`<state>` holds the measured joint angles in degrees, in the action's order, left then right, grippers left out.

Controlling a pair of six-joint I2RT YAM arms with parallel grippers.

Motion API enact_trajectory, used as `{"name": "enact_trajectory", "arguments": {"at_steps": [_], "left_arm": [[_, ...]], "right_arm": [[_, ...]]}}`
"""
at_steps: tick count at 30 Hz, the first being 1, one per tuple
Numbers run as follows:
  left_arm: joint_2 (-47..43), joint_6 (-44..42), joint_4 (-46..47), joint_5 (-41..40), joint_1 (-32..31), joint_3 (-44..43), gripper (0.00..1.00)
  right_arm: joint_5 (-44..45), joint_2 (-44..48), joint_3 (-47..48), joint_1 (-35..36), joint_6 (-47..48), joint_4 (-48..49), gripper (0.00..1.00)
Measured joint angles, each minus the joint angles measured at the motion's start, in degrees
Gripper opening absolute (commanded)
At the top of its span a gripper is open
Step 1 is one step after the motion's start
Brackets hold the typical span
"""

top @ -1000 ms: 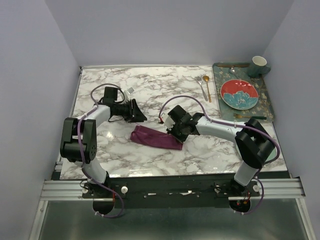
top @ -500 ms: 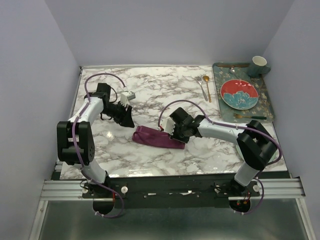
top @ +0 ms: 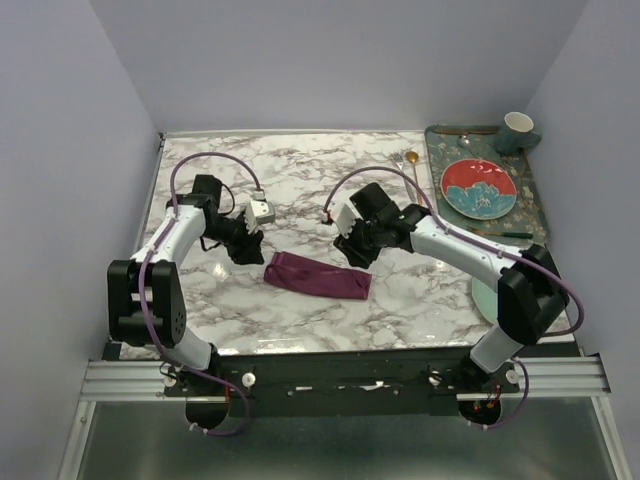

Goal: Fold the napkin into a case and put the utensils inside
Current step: Stuff the top corner of the smaller-rectangle-folded napkin into the folded napkin, then smooth out the smaller rectangle-folded napkin at the center of the board.

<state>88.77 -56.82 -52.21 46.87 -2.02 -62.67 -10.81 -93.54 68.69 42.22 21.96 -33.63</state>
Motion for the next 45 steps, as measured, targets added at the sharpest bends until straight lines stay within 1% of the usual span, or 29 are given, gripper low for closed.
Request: {"name": "enact_trajectory", "arguments": {"at_steps": [4, 7, 11, 14, 17, 21, 23, 28, 31, 35, 40, 43, 45], "left_arm": [[-0.5, -4.6, 0.1, 0.0, -3.6, 0.5, 0.47], [-0.5, -6.6, 0.5, 0.0, -6.8, 1.0, 0.43], [-0.8, -8.2, 2.3, -0.7, -11.1, 2.7, 0.43], [-1.4, -8.4, 3.8, -1.8, -13.2, 4.3, 0.43], [-3.6, -6.8, 7.3, -3.0, -16.4, 6.7, 0.36], [-7.5, -2.6, 13.4, -3.6, -20.4, 9.7, 0.21], [-8.6, -1.5, 15.4, -4.1, -22.2, 11.0, 0.19], [-8.9, 0.3, 19.9, -6.6, -25.9, 14.2, 0.20], [-8.6, 1.3, 22.5, -8.3, -28.8, 14.6, 0.20], [-6.1, 2.7, 26.8, -10.7, -32.9, 14.5, 0.18], [-2.8, 3.3, 28.3, -13.9, -33.5, 13.6, 0.19], [-3.3, 2.9, 27.5, -15.1, -32.7, 13.4, 0.24], [-4.2, 2.7, 25.7, -15.3, -32.1, 13.4, 0.24]], "right_arm": [[-4.0, -1.1, 4.1, -2.9, -3.0, -1.5, 0.42], [-7.2, -5.3, 9.3, -4.2, -6.0, -2.6, 0.40], [-13.1, -13.2, 16.2, -4.2, -10.9, -2.7, 0.39], [-15.6, -17.1, 18.4, -4.2, -13.2, -2.7, 0.38], [-17.0, -19.7, 19.7, -4.2, -14.5, -2.6, 0.37], [-18.7, -22.4, 20.9, -4.2, -15.8, -2.6, 0.33], [-19.4, -23.4, 21.2, -4.2, -16.2, -2.5, 0.33], [-20.8, -25.9, 21.3, -4.2, -17.8, -2.5, 0.30], [-21.3, -27.0, 21.3, -4.2, -18.7, -2.4, 0.28], [-21.8, -28.9, 22.8, -4.2, -19.8, -2.4, 0.27], [-22.4, -30.0, 23.6, -4.2, -20.4, -2.1, 0.26], [-23.1, -30.2, 23.6, -4.2, -20.4, -2.1, 0.26], [-23.5, -30.2, 23.6, -4.2, -20.4, -2.1, 0.26]]}}
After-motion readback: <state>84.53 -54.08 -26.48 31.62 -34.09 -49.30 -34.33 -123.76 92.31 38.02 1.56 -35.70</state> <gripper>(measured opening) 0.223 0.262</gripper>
